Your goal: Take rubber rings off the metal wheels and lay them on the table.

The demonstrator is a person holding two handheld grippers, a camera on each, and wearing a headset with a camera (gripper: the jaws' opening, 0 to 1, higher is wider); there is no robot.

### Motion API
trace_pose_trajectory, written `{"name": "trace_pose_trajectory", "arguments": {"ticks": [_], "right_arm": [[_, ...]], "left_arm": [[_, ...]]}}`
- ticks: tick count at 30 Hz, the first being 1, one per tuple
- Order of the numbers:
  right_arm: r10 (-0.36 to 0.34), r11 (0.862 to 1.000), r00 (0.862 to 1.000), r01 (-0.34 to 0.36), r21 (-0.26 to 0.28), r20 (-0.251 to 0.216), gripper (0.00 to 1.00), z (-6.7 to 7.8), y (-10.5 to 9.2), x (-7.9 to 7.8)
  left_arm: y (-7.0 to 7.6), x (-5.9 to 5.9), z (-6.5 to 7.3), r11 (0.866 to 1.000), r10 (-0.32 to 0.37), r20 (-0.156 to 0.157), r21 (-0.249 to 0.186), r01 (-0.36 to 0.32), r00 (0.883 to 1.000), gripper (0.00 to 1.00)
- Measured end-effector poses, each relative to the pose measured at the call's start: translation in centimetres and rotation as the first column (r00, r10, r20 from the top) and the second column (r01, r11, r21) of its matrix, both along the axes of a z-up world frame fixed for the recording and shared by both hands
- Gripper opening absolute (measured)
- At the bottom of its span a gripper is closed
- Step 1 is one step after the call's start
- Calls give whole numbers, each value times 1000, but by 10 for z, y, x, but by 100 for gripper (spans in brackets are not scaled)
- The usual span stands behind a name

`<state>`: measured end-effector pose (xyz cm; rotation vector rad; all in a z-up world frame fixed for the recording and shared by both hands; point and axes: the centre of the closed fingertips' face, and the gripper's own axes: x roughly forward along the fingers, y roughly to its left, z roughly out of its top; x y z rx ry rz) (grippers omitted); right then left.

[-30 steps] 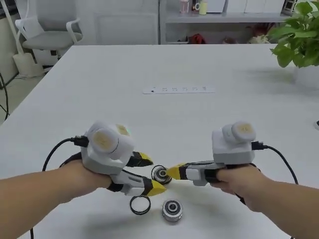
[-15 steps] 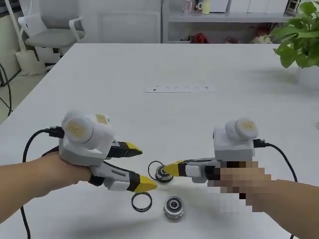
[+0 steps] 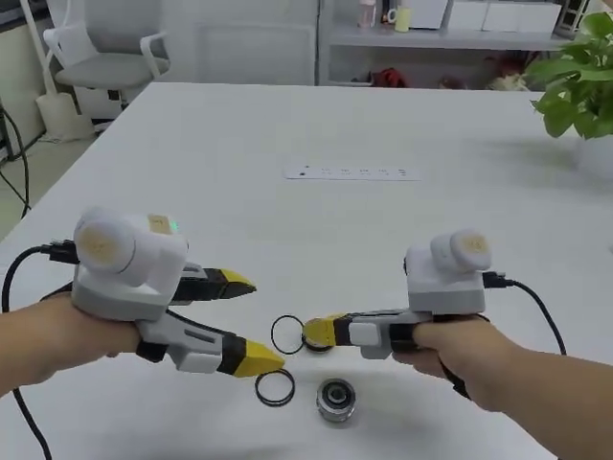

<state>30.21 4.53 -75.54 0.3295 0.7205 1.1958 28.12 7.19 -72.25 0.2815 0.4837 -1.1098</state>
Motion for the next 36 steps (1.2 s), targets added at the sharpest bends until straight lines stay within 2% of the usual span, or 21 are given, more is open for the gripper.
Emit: {"name": "trace_pose_trajectory", "arguments": {"ticks": [8, 17, 21, 28, 36], "right_arm": [[60, 998, 997, -60, -18, -41, 0, -9, 10, -17], [124, 989, 990, -129, -66, -72, 0, -26, 19, -35], [139, 985, 988, -145, -94, -69, 0, -32, 19, -39], [157, 974, 987, -159, -164, -21, 0, -42, 13, -38], [160, 973, 987, -156, -171, 10, 11, -41, 10, -36]], "left_arm": [[14, -13, -1, 1000, 4, -4, 10, -4, 1000, 66], [25, -16, -5, 999, 33, -15, 6, -33, 999, 67], [26, -17, -6, 999, 42, -19, 2, -42, 999, 67], [27, -18, -8, 999, 45, -24, 5, -45, 999, 67], [26, -19, -8, 999, 40, -28, 11, -40, 999, 67]]}}
